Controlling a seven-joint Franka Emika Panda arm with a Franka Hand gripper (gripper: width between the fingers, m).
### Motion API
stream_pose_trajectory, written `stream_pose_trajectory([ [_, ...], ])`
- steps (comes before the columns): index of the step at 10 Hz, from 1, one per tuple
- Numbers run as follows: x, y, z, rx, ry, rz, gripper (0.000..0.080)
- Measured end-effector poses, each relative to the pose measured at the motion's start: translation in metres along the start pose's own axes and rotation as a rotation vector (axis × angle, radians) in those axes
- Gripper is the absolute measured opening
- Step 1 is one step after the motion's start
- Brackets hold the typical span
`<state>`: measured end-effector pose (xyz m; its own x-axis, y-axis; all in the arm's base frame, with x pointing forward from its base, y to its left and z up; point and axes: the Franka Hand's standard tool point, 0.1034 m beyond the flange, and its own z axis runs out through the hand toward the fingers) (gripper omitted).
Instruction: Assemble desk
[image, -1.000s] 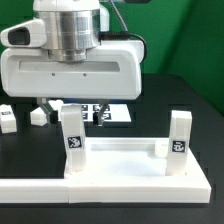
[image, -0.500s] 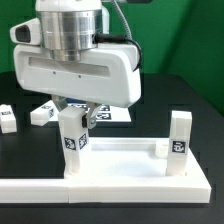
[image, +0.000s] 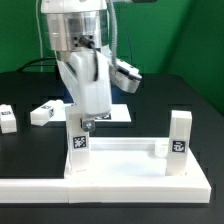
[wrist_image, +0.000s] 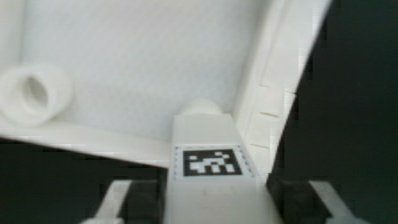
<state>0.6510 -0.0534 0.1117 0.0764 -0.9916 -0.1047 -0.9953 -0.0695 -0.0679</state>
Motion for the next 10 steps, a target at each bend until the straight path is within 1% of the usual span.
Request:
stream_pose_trajectory([
  [1, -0.0007, -0.0002, 0.0001, 0.017, -0.009, 0.118, 0.0290],
  [2, -0.0013, -0.0005, 0.0002, 0.018, -0.009, 0.152, 0.0290],
  [4, -0.0015, -0.0003, 0.0011, 0.017, -0.008, 0.110, 0.0291],
  [5, -0.0009, 0.0004, 0.0013, 0.009, 0.007, 0.020, 0.0463],
  [6, -0.0016, 0.0014, 0.0015, -0.017, 0.050, -0.221, 0.0609],
  [7, -0.0041, 0.0016, 0.0025, -0.024, 0.053, -0.357, 0.0609],
  [8, -0.0029, 0.0018, 0.0025, -0.026, 0.052, -0.431, 0.0637],
  [10, -0.0027, 0.0019, 0.0027, -0.030, 0.051, -0.561, 0.0646],
])
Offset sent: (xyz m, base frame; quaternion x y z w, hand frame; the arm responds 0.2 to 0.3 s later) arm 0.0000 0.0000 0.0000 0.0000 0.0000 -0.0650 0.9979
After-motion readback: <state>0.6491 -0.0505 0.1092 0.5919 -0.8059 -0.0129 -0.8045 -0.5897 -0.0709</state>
